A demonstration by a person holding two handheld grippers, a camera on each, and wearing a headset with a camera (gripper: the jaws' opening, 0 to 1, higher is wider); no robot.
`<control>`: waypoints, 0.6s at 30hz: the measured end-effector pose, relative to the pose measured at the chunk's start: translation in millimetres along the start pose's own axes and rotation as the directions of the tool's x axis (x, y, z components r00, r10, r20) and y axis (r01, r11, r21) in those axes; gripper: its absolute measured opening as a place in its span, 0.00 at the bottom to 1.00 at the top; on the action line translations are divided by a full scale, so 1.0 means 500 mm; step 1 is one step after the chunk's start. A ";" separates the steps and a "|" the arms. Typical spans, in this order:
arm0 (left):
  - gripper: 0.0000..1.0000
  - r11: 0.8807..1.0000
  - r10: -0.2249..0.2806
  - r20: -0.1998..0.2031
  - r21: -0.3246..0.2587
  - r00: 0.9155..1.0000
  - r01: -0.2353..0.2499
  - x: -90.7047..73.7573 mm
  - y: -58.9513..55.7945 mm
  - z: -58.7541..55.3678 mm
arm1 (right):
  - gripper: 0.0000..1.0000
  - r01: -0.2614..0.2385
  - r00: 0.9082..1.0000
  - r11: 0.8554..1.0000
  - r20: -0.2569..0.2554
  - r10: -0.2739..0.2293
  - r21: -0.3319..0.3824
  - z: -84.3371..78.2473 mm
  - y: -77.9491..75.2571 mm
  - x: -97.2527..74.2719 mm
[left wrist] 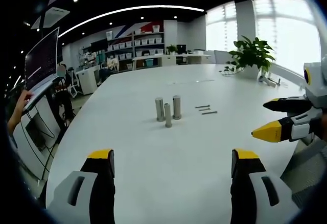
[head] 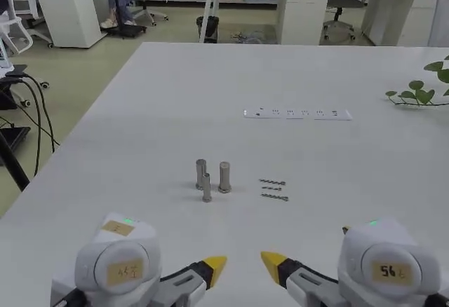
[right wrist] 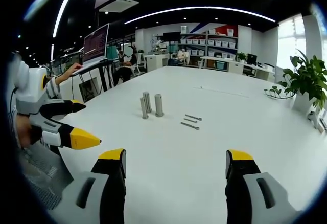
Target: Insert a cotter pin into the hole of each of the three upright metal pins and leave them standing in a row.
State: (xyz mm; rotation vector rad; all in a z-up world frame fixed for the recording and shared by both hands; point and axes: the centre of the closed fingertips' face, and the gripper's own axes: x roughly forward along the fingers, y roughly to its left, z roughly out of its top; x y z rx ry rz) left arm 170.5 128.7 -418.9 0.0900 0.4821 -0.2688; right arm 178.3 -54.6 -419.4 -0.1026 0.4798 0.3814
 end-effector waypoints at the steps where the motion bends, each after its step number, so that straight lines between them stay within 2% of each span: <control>1: 0.94 1.000 -0.001 0.002 0.000 1.000 0.001 0.000 -0.001 0.002 | 0.78 -0.001 1.000 1.000 0.001 0.001 0.000 0.001 0.000 0.000; 7: 0.93 1.000 -0.012 0.003 0.008 1.000 0.012 0.000 -0.009 0.001 | 0.78 -0.007 1.000 1.000 -0.023 0.007 0.002 -0.013 0.001 0.003; 18: 0.93 1.000 -0.010 0.002 0.008 1.000 0.010 -0.001 -0.010 0.003 | 0.77 -0.027 1.000 1.000 0.004 0.027 -0.005 0.003 0.007 0.002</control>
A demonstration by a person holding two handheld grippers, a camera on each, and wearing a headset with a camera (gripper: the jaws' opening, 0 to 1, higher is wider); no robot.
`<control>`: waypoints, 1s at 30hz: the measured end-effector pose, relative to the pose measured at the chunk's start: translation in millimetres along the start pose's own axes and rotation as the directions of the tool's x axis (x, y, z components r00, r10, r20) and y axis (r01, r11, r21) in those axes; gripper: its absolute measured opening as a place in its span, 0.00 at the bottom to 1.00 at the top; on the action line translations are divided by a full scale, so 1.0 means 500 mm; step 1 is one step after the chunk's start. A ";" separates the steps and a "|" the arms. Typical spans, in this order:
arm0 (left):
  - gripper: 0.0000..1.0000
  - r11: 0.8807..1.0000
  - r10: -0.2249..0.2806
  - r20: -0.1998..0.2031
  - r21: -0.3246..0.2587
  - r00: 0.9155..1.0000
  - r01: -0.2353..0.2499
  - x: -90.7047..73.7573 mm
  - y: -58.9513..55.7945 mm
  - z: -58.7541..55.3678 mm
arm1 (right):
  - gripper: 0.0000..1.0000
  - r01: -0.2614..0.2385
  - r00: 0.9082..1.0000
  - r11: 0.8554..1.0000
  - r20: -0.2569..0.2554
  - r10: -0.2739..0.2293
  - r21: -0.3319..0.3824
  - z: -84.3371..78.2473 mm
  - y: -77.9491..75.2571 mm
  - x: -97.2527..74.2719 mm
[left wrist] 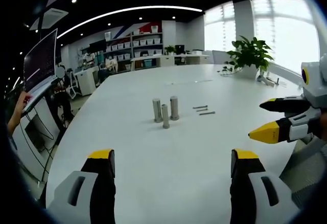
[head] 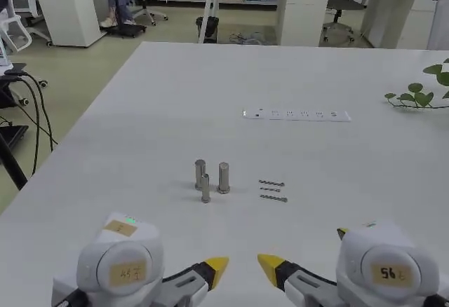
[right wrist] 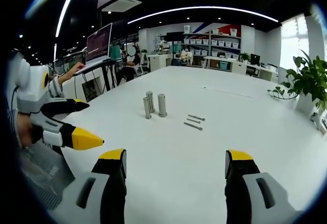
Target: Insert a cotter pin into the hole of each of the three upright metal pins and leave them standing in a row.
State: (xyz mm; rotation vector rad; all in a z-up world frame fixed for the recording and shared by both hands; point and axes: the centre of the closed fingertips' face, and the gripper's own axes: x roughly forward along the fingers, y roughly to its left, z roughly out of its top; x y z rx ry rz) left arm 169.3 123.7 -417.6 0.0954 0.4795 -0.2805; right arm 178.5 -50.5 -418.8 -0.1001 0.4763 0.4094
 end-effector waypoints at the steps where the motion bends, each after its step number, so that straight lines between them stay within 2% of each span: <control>1: 0.93 1.000 -0.001 -0.001 0.002 1.000 0.001 0.001 -0.001 0.000 | 0.77 0.002 1.000 1.000 0.005 -0.002 0.000 0.002 -0.001 -0.001; 16: 0.92 1.000 0.005 -0.001 0.012 1.000 -0.005 0.000 0.002 0.002 | 0.76 0.006 1.000 1.000 0.022 -0.006 -0.010 0.011 -0.003 -0.001; 19: 0.92 1.000 0.005 0.000 0.013 1.000 -0.005 0.000 0.002 0.003 | 0.76 0.002 0.999 1.000 0.051 -0.002 -0.002 0.022 -0.002 -0.003; 25: 0.88 1.000 0.008 0.001 0.023 1.000 -0.008 -0.003 0.002 0.004 | 0.74 -0.008 0.998 1.000 0.065 0.008 -0.006 0.028 0.002 -0.006; 30: 0.84 1.000 0.003 0.001 0.022 1.000 -0.003 -0.004 -0.002 0.010 | 0.71 -0.020 0.993 0.999 0.115 0.024 -0.042 0.054 0.007 -0.014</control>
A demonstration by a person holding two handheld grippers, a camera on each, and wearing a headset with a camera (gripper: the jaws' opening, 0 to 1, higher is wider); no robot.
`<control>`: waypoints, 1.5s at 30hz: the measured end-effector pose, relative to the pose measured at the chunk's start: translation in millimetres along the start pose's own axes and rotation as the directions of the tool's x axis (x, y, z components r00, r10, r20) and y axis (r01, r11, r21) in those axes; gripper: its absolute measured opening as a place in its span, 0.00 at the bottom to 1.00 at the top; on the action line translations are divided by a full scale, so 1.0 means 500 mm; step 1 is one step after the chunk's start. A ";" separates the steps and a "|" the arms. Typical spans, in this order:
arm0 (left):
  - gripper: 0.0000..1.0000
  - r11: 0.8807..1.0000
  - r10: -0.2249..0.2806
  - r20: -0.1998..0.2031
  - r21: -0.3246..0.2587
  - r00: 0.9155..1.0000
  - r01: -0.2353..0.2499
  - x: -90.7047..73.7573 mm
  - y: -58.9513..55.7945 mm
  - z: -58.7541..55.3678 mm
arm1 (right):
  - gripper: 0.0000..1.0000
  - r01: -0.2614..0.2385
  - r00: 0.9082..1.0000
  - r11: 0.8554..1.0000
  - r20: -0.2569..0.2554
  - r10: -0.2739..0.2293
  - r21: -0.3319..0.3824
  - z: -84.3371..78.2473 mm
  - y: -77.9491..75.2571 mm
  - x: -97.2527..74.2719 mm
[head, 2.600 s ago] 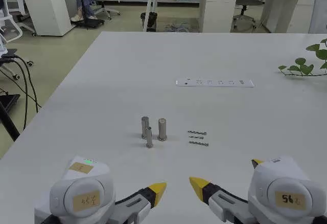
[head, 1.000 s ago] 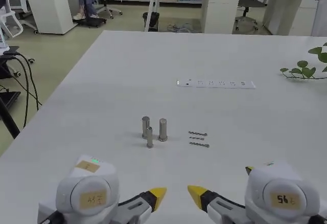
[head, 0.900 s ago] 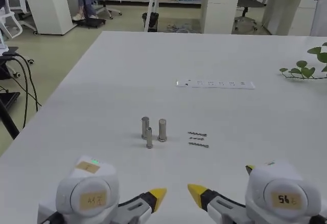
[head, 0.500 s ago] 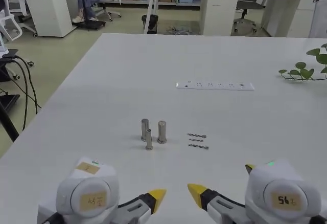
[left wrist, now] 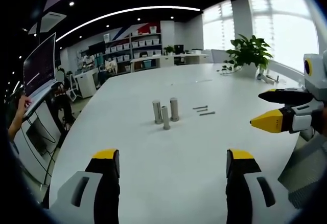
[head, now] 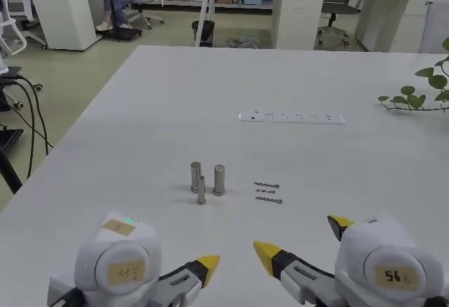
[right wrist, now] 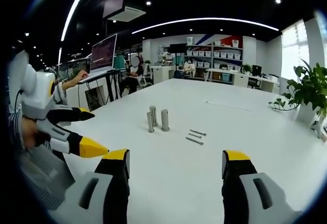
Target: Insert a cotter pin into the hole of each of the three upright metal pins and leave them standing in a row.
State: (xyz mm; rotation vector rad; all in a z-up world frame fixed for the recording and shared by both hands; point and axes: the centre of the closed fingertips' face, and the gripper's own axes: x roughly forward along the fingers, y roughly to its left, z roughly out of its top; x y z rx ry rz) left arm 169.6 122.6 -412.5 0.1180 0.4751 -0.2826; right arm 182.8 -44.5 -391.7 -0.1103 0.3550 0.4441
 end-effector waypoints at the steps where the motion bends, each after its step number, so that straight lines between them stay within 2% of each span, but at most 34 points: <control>1: 0.83 1.000 0.000 0.003 0.000 1.000 0.000 -0.001 -0.001 0.003 | 0.71 0.001 1.000 1.000 0.000 -0.001 -0.008 0.001 -0.002 0.000; 4: 0.82 1.000 0.005 0.020 0.023 1.000 -0.005 -0.004 -0.001 0.015 | 0.69 -0.001 1.000 1.000 -0.015 0.001 0.003 0.001 -0.010 -0.004; 8: 0.80 1.000 0.000 0.012 0.016 1.000 0.000 -0.005 0.010 0.020 | 0.68 -0.017 1.000 1.000 -0.018 0.018 0.014 0.009 -0.014 -0.013; 10: 0.79 1.000 -0.011 -0.005 0.006 1.000 0.011 -0.008 0.013 0.019 | 0.68 -0.022 1.000 0.999 -0.010 0.022 0.023 0.017 -0.016 -0.021; 12: 0.79 1.000 -0.016 0.011 0.019 1.000 0.016 -0.014 0.017 0.031 | 0.68 -0.030 0.999 0.999 -0.012 0.031 0.020 0.022 -0.017 -0.027; 14: 0.78 0.999 -0.031 0.023 0.028 0.999 0.030 -0.016 0.021 0.044 | 0.68 -0.040 0.999 0.999 -0.021 0.041 0.007 0.027 -0.020 -0.033; 19: 0.75 0.997 -0.075 -0.002 0.036 0.997 0.075 -0.007 0.028 0.054 | 0.68 -0.022 0.999 1.000 -0.029 0.022 -0.004 0.043 -0.039 -0.041; 25: 0.68 0.987 -0.131 -0.002 0.097 0.991 0.130 0.006 0.032 0.071 | 0.66 -0.015 0.999 1.000 -0.051 0.016 0.008 0.045 -0.040 -0.041; 28: 0.64 0.980 -0.156 0.001 0.126 0.988 0.155 0.016 0.032 0.080 | 0.65 -0.025 0.998 1.000 -0.053 0.026 0.011 0.049 -0.032 -0.035; 31: 0.58 0.967 -0.186 -0.008 0.173 0.982 0.185 0.033 0.032 0.084 | 0.62 -0.045 0.997 0.999 -0.063 0.046 0.009 0.051 -0.022 -0.027; 36: 0.53 0.960 -0.219 -0.016 0.174 0.976 0.219 0.064 0.033 0.085 | 0.57 -0.076 0.994 0.997 -0.076 0.077 0.007 0.050 -0.008 -0.016; 38: 0.51 0.955 -0.227 -0.023 0.191 0.974 0.227 0.079 0.034 0.085 | 0.56 -0.089 0.992 0.996 -0.089 0.089 0.005 0.047 -0.003 -0.011; 41: 0.48 0.941 -0.242 -0.067 0.226 0.968 0.251 0.106 0.034 0.082 | 0.56 -0.108 0.989 0.994 -0.101 0.107 -0.006 0.043 0.000 -0.002; 43: 0.45 0.940 -0.251 -0.056 0.223 0.966 0.257 0.122 0.036 0.087 | 0.54 -0.117 0.988 0.993 -0.105 0.116 -0.008 0.040 0.000 0.003; 44: 0.45 0.941 -0.272 -0.019 0.205 0.962 0.270 0.134 0.032 0.099 | 0.54 -0.120 0.986 0.993 -0.113 0.119 -0.006 0.037 -0.001 0.007; 45: 0.44 0.941 -0.277 -0.035 0.194 0.960 0.279 0.138 0.033 0.094 | 0.53 -0.121 0.986 0.993 -0.117 0.120 -0.007 0.035 -0.003 0.010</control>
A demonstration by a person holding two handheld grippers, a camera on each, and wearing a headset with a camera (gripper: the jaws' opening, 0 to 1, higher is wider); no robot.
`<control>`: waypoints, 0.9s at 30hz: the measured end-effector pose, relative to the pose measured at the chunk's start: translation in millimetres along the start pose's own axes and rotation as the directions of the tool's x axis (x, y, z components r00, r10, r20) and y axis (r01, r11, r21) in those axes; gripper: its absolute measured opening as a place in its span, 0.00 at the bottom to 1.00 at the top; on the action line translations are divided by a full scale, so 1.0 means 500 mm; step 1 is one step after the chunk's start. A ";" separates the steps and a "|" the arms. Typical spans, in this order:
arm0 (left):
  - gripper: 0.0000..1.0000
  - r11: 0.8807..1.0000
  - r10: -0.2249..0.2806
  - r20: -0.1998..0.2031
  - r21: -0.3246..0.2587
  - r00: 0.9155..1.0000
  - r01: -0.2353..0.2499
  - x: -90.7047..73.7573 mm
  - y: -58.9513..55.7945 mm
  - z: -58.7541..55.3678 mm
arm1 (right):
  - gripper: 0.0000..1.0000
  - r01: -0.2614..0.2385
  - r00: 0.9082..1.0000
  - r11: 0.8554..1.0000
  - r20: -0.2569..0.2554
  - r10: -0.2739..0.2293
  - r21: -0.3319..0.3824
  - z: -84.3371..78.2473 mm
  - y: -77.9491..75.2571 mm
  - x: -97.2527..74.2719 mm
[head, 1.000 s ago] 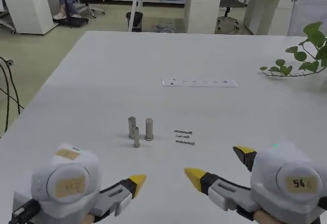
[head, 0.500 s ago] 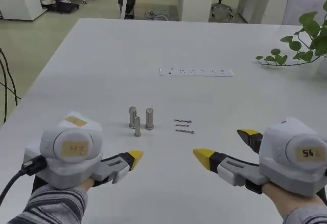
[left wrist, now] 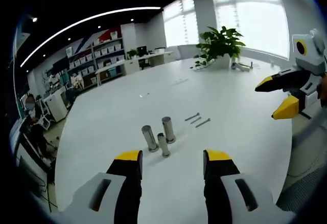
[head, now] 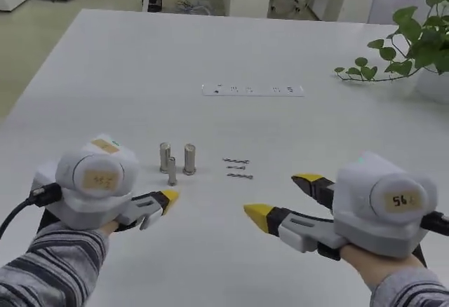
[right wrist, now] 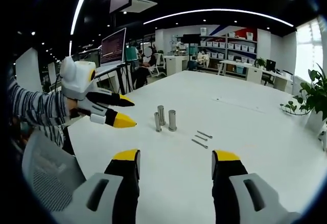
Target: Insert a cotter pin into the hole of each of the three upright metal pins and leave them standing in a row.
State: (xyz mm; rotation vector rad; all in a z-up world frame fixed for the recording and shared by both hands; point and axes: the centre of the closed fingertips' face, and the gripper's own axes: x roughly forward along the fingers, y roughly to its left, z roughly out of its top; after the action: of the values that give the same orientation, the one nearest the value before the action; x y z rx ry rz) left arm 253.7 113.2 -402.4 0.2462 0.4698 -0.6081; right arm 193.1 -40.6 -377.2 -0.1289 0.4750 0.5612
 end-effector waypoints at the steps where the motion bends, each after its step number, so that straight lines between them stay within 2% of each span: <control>1: 0.42 1.000 -0.004 -0.006 -0.001 1.000 0.004 0.010 0.004 -0.001 | 0.53 -0.002 1.000 1.000 -0.003 0.002 0.000 -0.002 -0.002 0.004; 3: 0.40 1.000 -0.009 -0.035 0.026 0.999 0.010 0.027 0.009 -0.008 | 0.52 -0.002 1.000 1.000 -0.010 0.002 0.000 -0.005 -0.008 0.010; 5: 0.39 1.000 -0.020 -0.028 0.015 0.999 0.021 0.039 0.012 -0.006 | 0.52 -0.005 1.000 1.000 -0.015 0.005 0.001 -0.007 -0.015 0.016; 6: 0.38 0.999 -0.038 -0.017 -0.016 0.999 0.038 0.049 0.011 -0.003 | 0.51 -0.004 1.000 1.000 -0.016 0.004 0.003 -0.008 -0.018 0.018; 14: 0.31 0.998 -0.062 -0.041 0.011 0.997 0.062 0.103 0.028 -0.014 | 0.47 -0.010 0.999 1.000 -0.044 0.011 0.015 -0.021 -0.044 0.039; 16: 0.29 0.997 -0.068 -0.063 0.023 0.996 0.069 0.118 0.031 -0.022 | 0.47 -0.011 0.998 1.000 -0.054 0.012 0.020 -0.028 -0.050 0.045; 27: 0.16 0.993 -0.114 -0.067 -0.007 0.991 0.114 0.152 0.034 -0.033 | 0.45 -0.013 0.997 0.999 -0.071 0.016 0.049 -0.038 -0.059 0.073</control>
State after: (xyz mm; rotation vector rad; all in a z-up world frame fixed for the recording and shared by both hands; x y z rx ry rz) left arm 312.9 95.2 -452.9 0.2380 0.5523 -0.7124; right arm 228.4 -52.9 -411.4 -0.0991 0.5591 0.5602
